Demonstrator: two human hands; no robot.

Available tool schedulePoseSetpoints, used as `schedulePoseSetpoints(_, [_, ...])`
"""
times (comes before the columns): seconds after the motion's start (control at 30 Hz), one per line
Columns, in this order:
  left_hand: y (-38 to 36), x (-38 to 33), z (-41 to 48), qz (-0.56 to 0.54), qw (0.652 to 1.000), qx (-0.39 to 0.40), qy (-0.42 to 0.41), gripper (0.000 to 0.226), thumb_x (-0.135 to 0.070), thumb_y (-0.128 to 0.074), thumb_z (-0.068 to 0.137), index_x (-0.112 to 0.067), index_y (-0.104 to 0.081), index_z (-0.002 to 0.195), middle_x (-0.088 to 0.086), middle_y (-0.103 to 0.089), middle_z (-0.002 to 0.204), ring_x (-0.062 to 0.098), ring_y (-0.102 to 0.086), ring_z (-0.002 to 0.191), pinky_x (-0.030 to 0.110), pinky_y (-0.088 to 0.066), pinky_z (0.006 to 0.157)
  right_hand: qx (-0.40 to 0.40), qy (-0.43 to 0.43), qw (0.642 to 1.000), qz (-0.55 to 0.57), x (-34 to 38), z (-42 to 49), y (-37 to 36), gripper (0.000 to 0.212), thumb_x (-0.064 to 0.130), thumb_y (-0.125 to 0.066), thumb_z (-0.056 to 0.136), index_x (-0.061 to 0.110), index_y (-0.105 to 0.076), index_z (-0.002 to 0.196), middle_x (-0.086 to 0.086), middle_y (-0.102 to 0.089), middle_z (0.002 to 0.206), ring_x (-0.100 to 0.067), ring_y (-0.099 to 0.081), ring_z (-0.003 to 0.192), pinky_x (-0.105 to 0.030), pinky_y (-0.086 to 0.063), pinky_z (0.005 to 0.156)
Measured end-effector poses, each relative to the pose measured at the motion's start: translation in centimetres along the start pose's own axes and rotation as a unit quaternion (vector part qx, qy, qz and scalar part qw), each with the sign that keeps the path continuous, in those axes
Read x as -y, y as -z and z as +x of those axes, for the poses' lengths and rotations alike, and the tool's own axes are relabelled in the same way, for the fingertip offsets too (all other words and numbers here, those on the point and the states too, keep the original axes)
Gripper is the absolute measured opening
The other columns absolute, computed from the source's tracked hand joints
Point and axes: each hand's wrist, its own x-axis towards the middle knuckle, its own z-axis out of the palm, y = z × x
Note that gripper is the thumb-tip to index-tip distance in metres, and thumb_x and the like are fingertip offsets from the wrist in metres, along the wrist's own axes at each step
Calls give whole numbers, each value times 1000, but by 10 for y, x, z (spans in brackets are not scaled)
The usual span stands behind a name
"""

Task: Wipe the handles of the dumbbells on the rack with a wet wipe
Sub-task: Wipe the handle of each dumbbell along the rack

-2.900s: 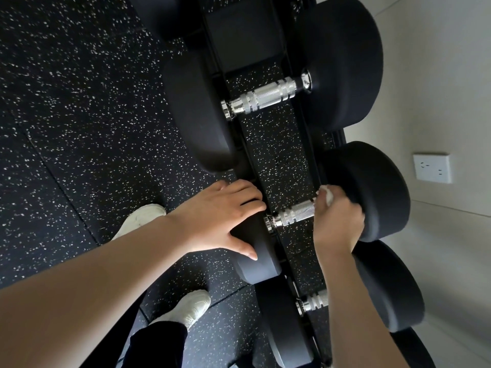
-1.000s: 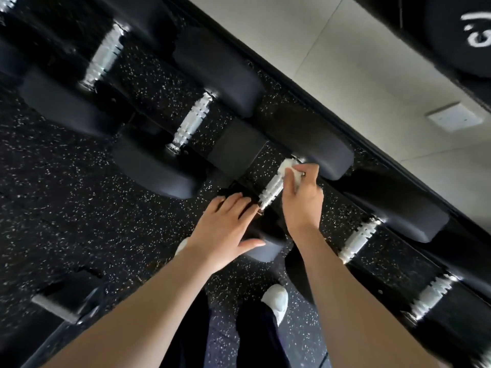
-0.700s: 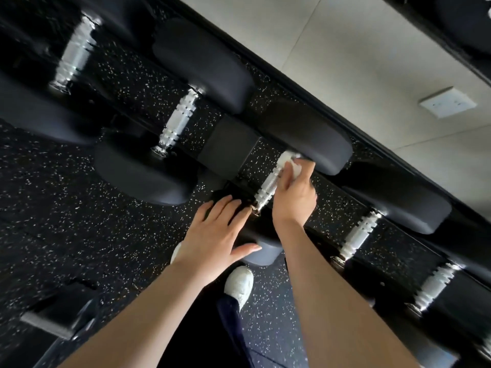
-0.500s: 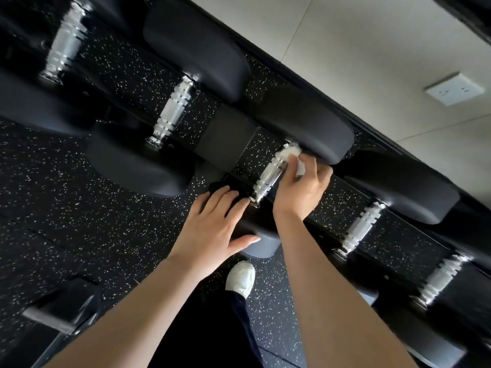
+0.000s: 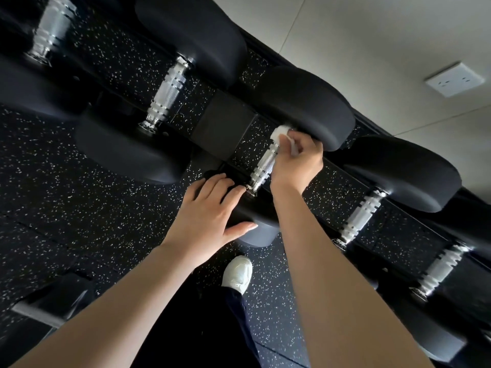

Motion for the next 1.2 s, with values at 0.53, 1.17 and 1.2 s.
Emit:
schedulePoseSetpoints(0.53, [3, 1, 0, -18, 1000, -5, 0, 61, -62, -37, 85, -14, -60, 115, 6, -59, 113, 27, -52, 119, 40, -32, 97, 266, -25, 952, -148, -24, -41, 38, 8, 13, -76, 75, 16, -73, 81, 3, -65, 78, -11, -58, 71, -18, -48, 70])
schedulePoseSetpoints(1.17, [1, 0, -2, -12, 1000, -9, -1, 62, -60, -39, 87, -11, -60, 118, 7, -59, 117, 27, -52, 121, 41, -34, 98, 178, -144, 973, 19, -40, -35, 40, 21, 7, -74, 76, 25, -67, 70, 8, -66, 66, -4, -61, 62, -18, -51, 67])
schedulePoseSetpoints(1.2, [1, 0, -2, -12, 1000, -10, -1, 61, -60, -40, 87, -11, -60, 118, 7, -60, 116, 27, -52, 121, 41, -34, 98, 166, -152, 974, 30, -40, -34, 39, 21, 7, -74, 76, 26, -67, 70, 6, -67, 67, -6, -62, 65, -21, -52, 69])
